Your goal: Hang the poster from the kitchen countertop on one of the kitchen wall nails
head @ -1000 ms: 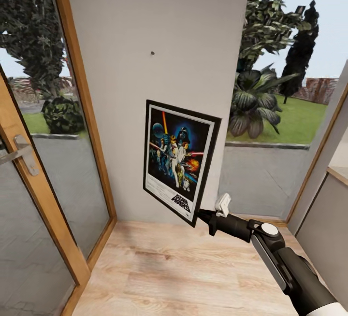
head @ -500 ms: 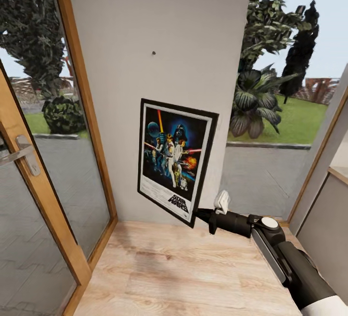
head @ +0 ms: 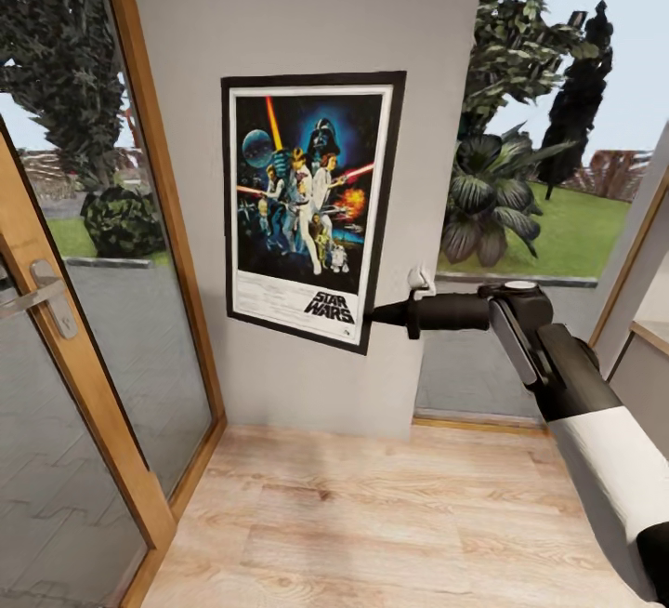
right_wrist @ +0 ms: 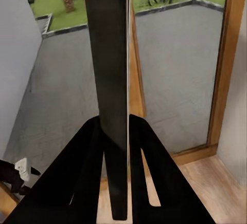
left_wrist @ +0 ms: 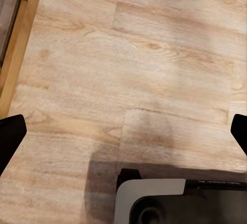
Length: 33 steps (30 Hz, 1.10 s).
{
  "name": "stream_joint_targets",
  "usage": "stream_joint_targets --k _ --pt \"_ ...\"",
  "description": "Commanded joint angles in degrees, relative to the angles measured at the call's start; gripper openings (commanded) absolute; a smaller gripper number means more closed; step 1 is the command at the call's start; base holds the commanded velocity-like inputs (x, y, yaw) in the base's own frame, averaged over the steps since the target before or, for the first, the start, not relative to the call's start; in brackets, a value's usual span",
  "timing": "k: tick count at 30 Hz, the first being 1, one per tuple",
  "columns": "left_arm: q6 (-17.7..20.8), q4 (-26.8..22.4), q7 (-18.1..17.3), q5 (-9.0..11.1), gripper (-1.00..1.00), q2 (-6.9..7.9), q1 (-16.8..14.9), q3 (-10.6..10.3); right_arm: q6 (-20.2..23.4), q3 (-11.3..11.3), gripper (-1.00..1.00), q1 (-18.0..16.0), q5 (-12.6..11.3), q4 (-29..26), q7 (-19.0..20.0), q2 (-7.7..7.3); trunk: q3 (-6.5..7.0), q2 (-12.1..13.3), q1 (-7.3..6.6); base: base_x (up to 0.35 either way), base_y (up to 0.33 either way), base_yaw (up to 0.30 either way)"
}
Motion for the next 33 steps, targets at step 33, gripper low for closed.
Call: stream_joint_targets --k 33 --pt "0.4 -0.2 -0.4 -0.1 1.00 -0.10 0.0 0.1 0.6 0.3 -1.00 -2.3 4.2 3.5 7.3 -0.23 -0.12 -0.1 0.04 0.000 0.000 0.000"
